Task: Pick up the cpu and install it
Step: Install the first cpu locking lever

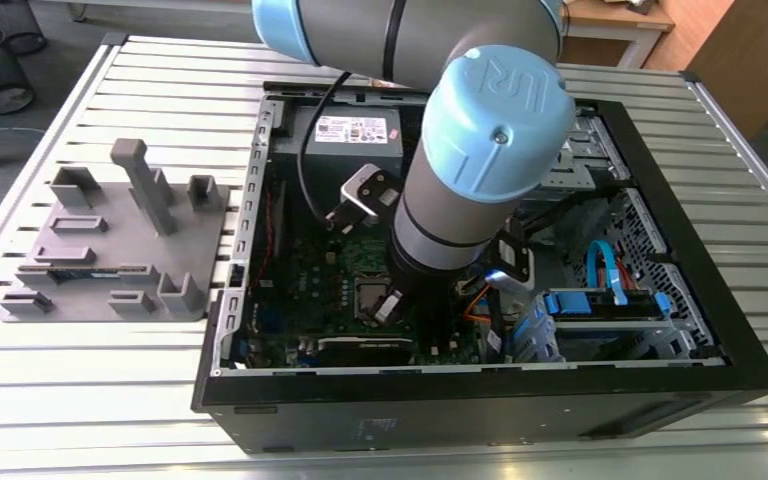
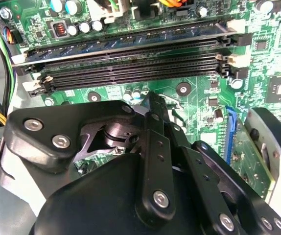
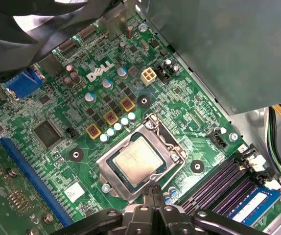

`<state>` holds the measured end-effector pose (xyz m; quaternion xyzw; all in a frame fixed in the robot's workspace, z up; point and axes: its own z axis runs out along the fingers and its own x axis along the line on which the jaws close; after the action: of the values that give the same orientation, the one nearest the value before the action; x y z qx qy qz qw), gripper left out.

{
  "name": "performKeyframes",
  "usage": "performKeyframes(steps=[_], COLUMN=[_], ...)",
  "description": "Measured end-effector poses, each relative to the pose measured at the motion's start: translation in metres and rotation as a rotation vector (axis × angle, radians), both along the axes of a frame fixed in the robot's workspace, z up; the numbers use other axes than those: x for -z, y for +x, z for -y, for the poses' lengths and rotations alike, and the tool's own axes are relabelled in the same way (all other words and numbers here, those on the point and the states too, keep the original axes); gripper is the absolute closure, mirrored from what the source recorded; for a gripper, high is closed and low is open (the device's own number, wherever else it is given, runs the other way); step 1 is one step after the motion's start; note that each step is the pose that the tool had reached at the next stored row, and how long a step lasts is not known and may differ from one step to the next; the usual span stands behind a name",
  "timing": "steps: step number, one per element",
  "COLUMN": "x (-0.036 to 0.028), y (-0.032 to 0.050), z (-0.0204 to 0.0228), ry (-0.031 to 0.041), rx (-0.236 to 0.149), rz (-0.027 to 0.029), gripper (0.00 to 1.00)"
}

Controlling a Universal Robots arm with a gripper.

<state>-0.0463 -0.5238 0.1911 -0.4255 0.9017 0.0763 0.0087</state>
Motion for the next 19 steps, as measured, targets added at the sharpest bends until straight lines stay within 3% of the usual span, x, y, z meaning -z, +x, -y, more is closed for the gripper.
performKeyframes(steps=[19], x=[0.0022], y=[0.0012], z=[0.0022], ry=[-0.0031], rx=[0.0], rz=[0.0], gripper=[0.89])
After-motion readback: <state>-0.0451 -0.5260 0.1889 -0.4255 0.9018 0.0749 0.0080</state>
